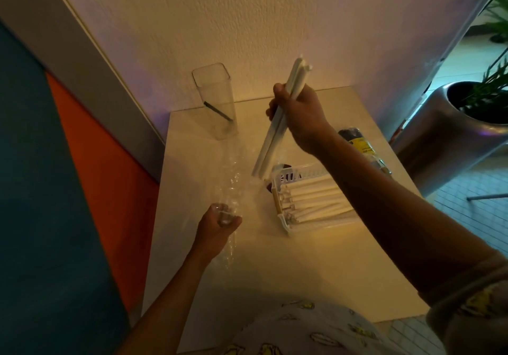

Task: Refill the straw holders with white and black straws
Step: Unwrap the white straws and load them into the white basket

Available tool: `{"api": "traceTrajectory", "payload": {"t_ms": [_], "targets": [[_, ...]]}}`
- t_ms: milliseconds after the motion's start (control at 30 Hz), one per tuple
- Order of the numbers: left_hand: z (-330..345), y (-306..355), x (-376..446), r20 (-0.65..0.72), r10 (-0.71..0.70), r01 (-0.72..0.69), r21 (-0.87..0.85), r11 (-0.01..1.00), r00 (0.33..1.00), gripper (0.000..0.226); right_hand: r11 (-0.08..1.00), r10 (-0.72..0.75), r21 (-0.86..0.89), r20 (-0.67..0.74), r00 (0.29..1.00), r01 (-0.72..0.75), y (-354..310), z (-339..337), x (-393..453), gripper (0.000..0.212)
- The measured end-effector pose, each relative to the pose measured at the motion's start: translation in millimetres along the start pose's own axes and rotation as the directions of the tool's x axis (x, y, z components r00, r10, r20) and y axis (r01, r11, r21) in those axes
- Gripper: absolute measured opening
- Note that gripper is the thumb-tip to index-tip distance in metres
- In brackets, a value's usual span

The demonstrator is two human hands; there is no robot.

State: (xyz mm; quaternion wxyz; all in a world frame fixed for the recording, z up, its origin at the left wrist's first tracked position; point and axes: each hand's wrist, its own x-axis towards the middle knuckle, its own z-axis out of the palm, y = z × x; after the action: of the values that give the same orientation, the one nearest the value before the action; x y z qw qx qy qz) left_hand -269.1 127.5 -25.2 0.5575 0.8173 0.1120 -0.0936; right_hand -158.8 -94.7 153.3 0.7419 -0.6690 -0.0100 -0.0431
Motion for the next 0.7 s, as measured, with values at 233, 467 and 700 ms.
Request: {"api": "traceTrajectory", "payload": {"t_ms": [233,467,700], "targets": [[-8,-11,0,-0.127,-0.052,0.068,0.124,0.990,0.991,0.041,0.794,-0.183,-0.560,0.152,0.971,0.237,-9,-25,9,0.026],[-12,-10,5,-0.148,-0.050,0.068,0.121,0.990,0.988,0.035,0.522,0.179,-0.823,0.362,0.915,0.224,44,-47,-11,0.025],[-17,-10,2,-0.174,-0.030,0.057,0.155,0.986,0.984,0.037,0.386,0.476,-0.903,0.371,0.798,0.190,96,-59,-43,0.033]]}}
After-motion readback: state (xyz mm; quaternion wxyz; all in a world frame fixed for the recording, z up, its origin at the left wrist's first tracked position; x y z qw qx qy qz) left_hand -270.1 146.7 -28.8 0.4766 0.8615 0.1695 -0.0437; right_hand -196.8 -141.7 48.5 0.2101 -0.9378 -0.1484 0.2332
